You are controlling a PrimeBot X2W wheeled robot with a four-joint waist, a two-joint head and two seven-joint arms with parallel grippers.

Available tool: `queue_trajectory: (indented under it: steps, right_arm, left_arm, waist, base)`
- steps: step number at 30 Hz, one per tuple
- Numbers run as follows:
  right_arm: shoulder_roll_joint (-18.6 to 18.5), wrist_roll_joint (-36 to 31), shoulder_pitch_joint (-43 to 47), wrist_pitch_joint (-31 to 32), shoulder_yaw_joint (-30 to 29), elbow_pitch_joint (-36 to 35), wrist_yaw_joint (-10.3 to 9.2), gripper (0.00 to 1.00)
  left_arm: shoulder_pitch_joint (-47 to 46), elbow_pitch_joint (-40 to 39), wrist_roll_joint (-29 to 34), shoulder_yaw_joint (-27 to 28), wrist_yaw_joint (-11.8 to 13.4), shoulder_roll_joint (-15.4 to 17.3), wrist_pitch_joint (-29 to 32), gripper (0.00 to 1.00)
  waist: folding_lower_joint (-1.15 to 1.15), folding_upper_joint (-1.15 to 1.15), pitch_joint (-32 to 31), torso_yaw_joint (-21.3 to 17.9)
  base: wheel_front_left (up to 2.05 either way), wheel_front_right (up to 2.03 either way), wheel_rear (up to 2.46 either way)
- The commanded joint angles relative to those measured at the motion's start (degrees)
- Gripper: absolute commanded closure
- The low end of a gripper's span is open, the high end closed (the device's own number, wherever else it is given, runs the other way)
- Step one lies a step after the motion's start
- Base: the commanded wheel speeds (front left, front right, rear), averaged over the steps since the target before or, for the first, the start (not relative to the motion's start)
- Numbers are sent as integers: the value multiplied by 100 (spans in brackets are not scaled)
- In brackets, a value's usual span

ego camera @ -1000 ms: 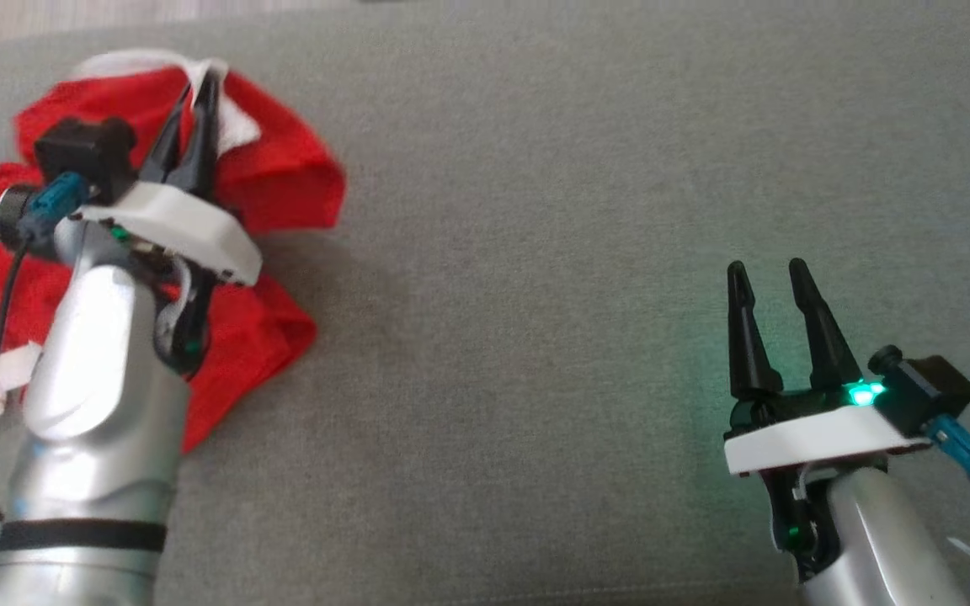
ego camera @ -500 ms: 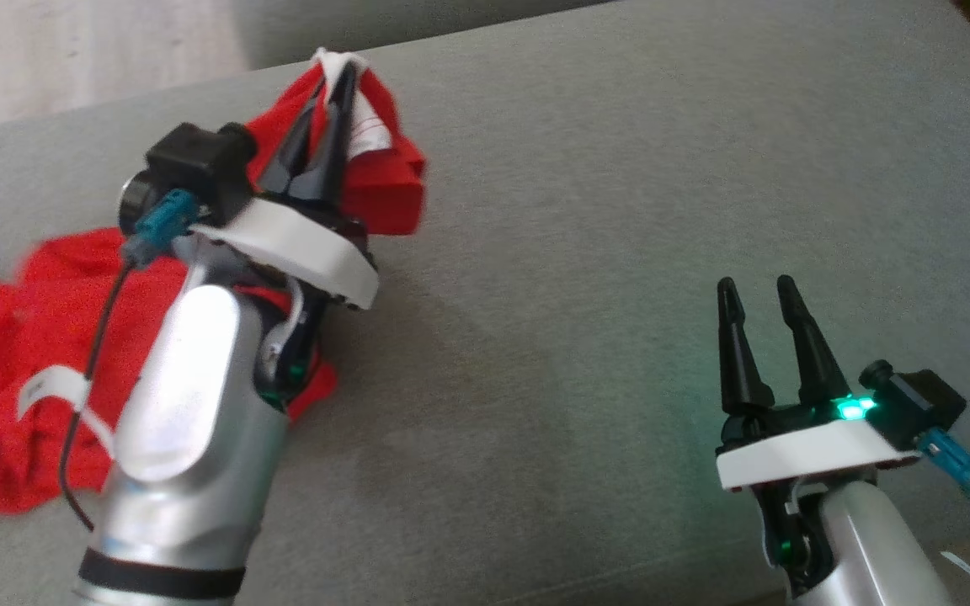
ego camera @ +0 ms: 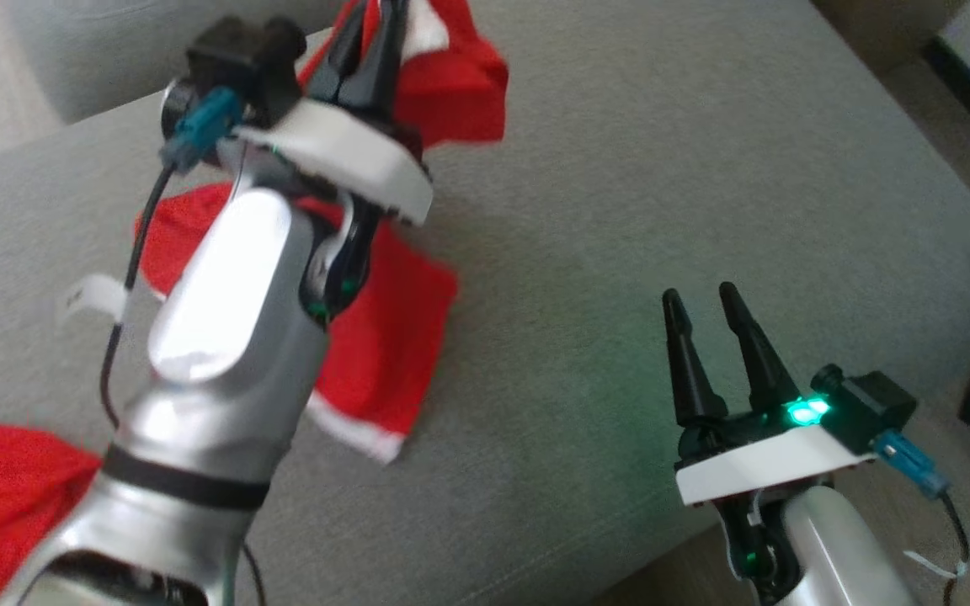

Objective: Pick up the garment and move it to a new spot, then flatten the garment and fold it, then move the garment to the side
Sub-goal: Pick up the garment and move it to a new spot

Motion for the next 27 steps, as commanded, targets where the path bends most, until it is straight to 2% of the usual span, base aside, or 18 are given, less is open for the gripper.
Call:
queue_trajectory:
  steps: [1,7,14,21,27]
  right_arm:
    - [-26,35,-166,-61,165,-206,44,0]
    - [-26,-6,-91,-61,60,-213,44,0]
    - [-26,-129,-49,-61,-291,-259,44,0]
    - [-26,-349,45,-61,-789,-290,44,0]
    - [-26,-569,174,-61,-1017,-299,44,0]
  left_arm:
    - [-525,49,-118,7,111,73,-137,0]
    - [-817,555,-160,-104,254,72,-386,0]
    - [-536,616,5,77,271,369,-535,0]
    - [639,-530,315,465,234,710,-545,0]
    - [2103,-1451,565,778,193,759,-546,0]
  waist:
    - [0,0,-25,-174]
    - [0,0,-92,-76]
    - [0,0,-211,526]
    - [0,0,-426,1376]
    - [0,0,-603,1887]
  base:
    - [0,0,0]
    - [0,0,0]
    - [0,0,0]
    - [0,0,0]
    - [0,0,0]
